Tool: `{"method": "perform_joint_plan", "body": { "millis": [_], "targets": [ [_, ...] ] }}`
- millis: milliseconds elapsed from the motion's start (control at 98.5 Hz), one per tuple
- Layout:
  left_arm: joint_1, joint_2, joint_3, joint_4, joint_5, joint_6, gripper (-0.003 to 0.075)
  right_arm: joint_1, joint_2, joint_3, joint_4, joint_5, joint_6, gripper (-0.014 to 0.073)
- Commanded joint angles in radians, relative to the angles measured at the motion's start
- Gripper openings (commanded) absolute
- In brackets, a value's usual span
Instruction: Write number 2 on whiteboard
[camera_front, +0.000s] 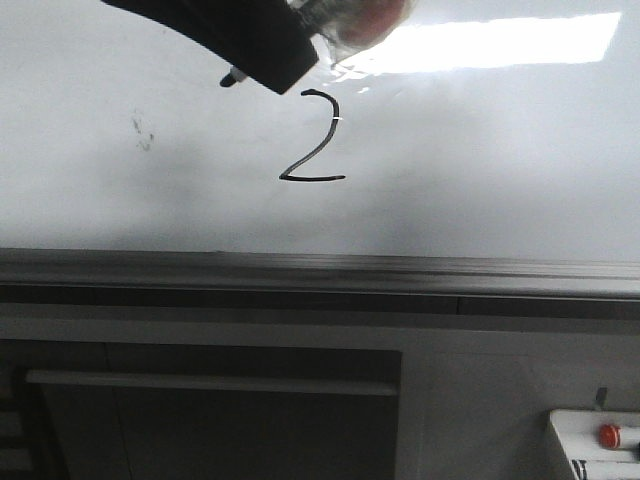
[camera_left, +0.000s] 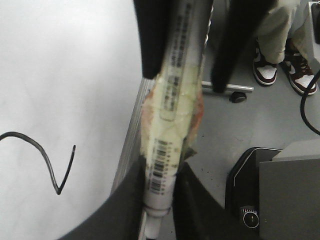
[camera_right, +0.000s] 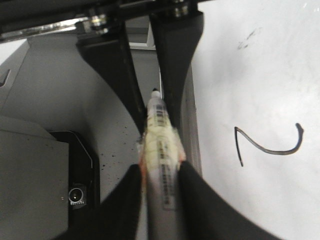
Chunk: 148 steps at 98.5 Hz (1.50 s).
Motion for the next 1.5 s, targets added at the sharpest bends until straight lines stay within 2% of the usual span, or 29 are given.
{"method": "perform_joint_plan", "body": {
  "millis": [0, 71, 183, 254, 386, 437, 558, 721, 802, 944, 1218, 1492],
  "targets": [
    [0.001, -0.026, -0.035, -0.041, -0.057, -0.008, 0.0041, 0.004, -0.042, -0.034, 0.025, -0.026, 0.044, 0.0333],
    [0.001, -0.035, -0.035, -0.035, -0.093, -0.008, 0.0041, 0.001, -0.069, -0.034, 0.023, -0.038, 0.057, 0.0398],
    [0.001, -0.066, -0.013, 0.006, -0.135, -0.046, 0.0041, -0.038, -0.138, -0.034, -0.008, -0.040, 0.115, 0.0405],
    [0.001, -0.099, 0.015, 0.082, -0.151, -0.124, 0.0041, -0.085, -0.199, -0.034, -0.055, -0.040, 0.193, 0.0405],
    [0.004, -0.177, 0.103, 0.251, -0.254, -0.330, 0.0041, -0.195, -0.309, -0.005, -0.161, -0.064, 0.424, 0.0405],
    [0.017, -0.215, 0.143, 0.291, -0.290, -0.393, 0.0041, -0.234, -0.343, 0.022, -0.171, -0.064, 0.448, 0.0405],
    [0.107, -0.282, 0.233, 0.302, -0.367, -0.500, 0.0041, -0.295, -0.414, 0.103, -0.171, -0.075, 0.463, 0.0405],
    [0.300, -0.317, 0.325, 0.292, -0.487, -0.660, 0.0041, -0.297, -0.451, 0.194, -0.169, -0.117, 0.475, 0.0405],
    [0.387, -0.313, 0.352, 0.260, -0.540, -0.663, 0.0041, -0.297, -0.451, 0.218, -0.166, -0.120, 0.484, 0.0405],
    [0.469, -0.283, 0.361, 0.234, -0.580, -0.663, 0.0041, -0.297, -0.451, 0.235, -0.144, -0.122, 0.484, 0.0405],
    [0.476, -0.195, 0.361, 0.234, -0.633, -0.663, 0.0041, -0.297, -0.451, 0.235, -0.136, -0.140, 0.484, 0.0405],
    [0.476, -0.158, 0.361, 0.234, -0.580, -0.663, 0.0045, -0.297, -0.451, 0.235, -0.136, -0.140, 0.484, 0.0405]
  ]
}}
